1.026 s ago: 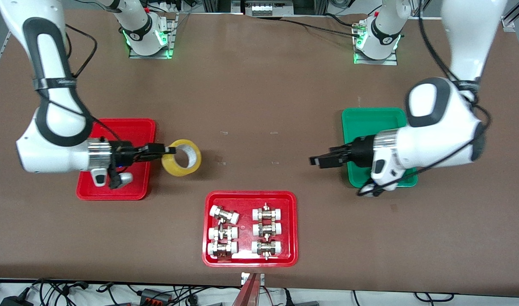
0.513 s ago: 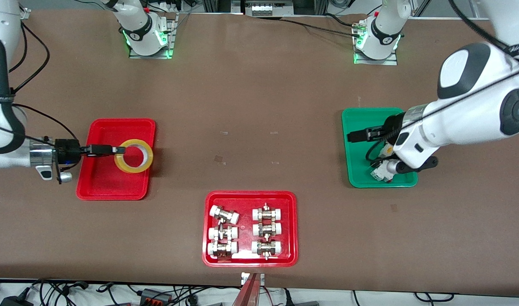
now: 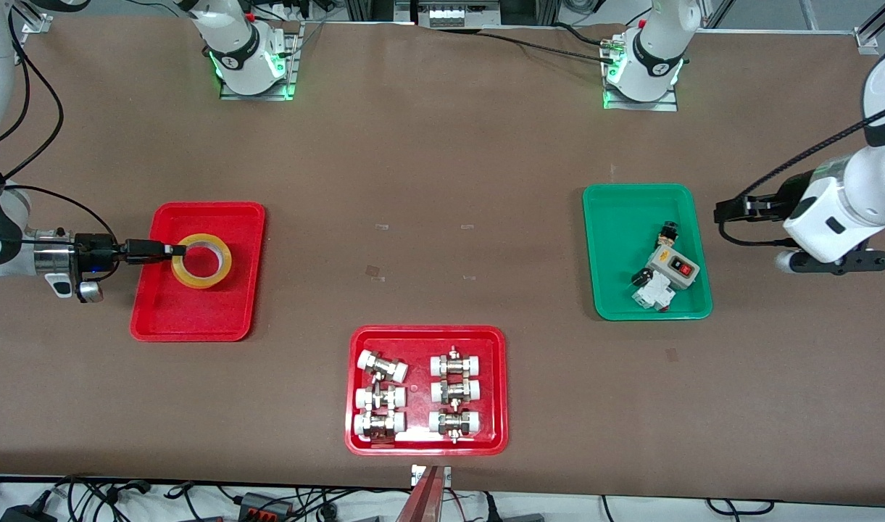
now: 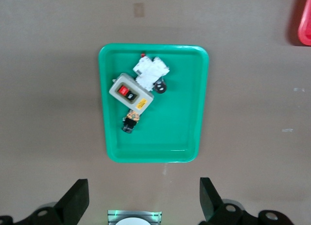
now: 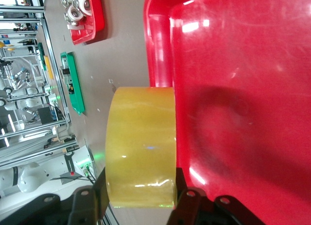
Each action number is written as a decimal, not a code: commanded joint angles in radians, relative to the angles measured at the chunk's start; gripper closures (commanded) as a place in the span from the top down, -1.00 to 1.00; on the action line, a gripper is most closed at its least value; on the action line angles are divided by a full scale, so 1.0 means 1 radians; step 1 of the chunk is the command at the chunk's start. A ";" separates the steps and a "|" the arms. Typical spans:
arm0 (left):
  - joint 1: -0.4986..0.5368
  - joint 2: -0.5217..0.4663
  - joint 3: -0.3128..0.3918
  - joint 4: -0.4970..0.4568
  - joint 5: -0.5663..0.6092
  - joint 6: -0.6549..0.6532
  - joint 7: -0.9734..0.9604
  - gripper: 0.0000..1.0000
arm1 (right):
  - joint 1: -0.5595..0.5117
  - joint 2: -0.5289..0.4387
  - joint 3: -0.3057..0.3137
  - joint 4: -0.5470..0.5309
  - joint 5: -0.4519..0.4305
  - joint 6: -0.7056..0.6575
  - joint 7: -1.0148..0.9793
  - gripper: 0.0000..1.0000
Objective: Left arm passes tape to right arm into tray
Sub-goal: 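Move the tape over the red tray with the right gripper while the left retracts, then lower the tape roll into the red tray with the right gripper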
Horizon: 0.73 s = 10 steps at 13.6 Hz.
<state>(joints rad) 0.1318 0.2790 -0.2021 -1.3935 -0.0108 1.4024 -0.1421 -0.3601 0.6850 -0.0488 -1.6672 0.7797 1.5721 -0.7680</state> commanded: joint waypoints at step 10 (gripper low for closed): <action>-0.006 -0.274 0.052 -0.335 0.028 0.245 -0.060 1.00 | -0.042 0.057 0.027 0.020 -0.027 0.039 -0.031 -0.39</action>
<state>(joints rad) 0.1289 0.1472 -0.1516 -1.5410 -0.0067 1.5527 -0.1903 -0.3919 0.7274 -0.0453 -1.6632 0.7500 1.6147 -0.7907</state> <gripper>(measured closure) 0.000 0.463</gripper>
